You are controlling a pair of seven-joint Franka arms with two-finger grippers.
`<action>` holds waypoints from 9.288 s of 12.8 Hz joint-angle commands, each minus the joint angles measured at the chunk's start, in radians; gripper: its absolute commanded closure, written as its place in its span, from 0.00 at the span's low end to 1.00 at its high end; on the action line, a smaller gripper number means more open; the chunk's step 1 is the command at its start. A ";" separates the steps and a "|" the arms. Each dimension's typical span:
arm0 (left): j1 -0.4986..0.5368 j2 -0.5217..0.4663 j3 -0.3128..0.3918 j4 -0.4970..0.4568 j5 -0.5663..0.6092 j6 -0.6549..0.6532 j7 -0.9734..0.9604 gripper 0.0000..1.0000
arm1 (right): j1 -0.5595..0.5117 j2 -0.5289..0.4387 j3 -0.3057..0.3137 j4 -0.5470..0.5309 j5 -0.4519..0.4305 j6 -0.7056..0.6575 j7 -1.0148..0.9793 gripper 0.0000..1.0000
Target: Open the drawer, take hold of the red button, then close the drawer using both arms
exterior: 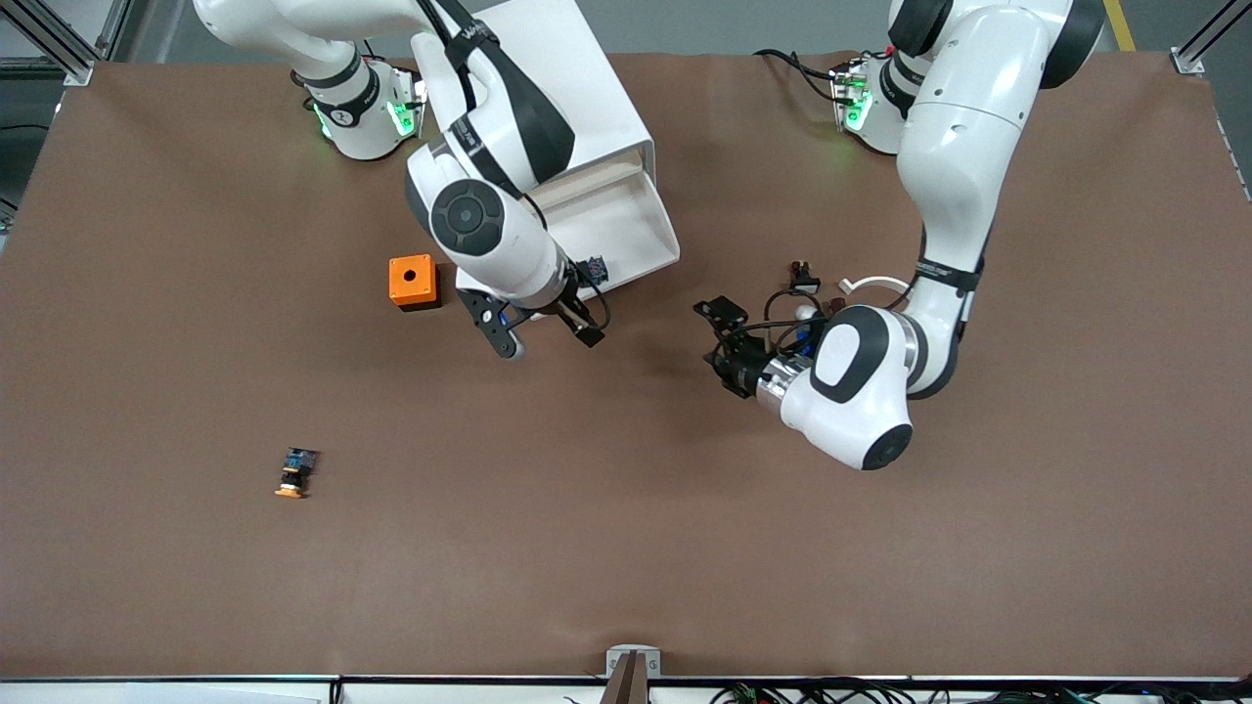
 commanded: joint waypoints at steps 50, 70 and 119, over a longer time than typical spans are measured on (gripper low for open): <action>-0.362 -0.127 -0.294 -0.140 0.550 0.320 0.876 0.00 | -0.586 0.335 -0.016 0.181 -0.179 0.183 -1.378 1.00; -0.020 -0.327 -0.138 -0.106 0.731 0.217 0.992 0.00 | -0.638 0.041 -0.016 0.118 -0.177 0.028 -1.461 0.00; 0.390 -0.917 -0.041 -0.357 0.749 0.019 2.181 0.00 | -0.673 -0.424 -0.005 0.049 -0.287 -0.446 -1.376 0.00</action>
